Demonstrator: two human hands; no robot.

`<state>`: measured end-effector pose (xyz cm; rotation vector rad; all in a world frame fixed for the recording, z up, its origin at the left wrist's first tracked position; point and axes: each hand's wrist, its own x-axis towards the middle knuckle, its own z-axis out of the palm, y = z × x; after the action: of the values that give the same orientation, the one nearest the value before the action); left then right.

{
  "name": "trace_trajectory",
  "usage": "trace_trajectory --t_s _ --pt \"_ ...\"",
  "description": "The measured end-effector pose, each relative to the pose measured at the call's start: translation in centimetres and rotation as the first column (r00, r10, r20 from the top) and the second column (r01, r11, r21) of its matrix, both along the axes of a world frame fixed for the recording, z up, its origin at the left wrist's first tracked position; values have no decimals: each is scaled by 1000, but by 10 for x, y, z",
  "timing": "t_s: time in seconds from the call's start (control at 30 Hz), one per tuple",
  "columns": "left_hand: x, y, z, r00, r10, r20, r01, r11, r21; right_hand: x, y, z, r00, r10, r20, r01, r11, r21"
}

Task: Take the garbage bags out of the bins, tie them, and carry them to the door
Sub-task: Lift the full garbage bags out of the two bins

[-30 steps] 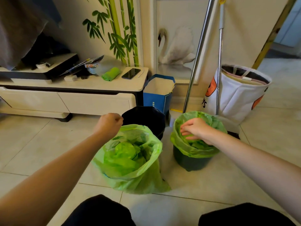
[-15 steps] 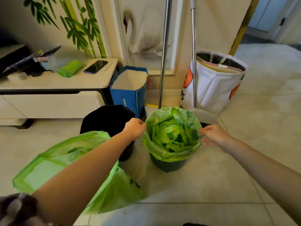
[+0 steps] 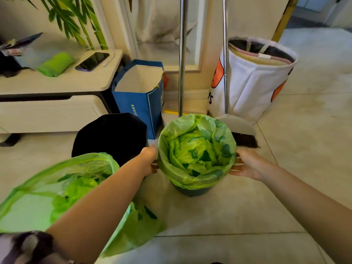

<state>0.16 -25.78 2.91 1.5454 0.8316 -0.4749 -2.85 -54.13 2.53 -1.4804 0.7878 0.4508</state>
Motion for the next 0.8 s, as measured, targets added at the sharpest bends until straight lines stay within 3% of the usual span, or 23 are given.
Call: trace_trajectory --t_s 0.23,0.4,0.6,0.8 --pt "3 3 10 999 32 -19 -36 975 -219 6 -11 12 998 -62 -1 62 998 31" --pt "14 4 18 998 23 64 -24 1000 2 18 -7 29 994 46 94 -32 989 -147" --pt "30 0 34 982 10 187 -51 976 214 34 6 51 982 70 178 -16 959 -284" --pt "40 -5 59 933 14 359 -36 998 56 44 20 81 935 22 353 47 981 -186"
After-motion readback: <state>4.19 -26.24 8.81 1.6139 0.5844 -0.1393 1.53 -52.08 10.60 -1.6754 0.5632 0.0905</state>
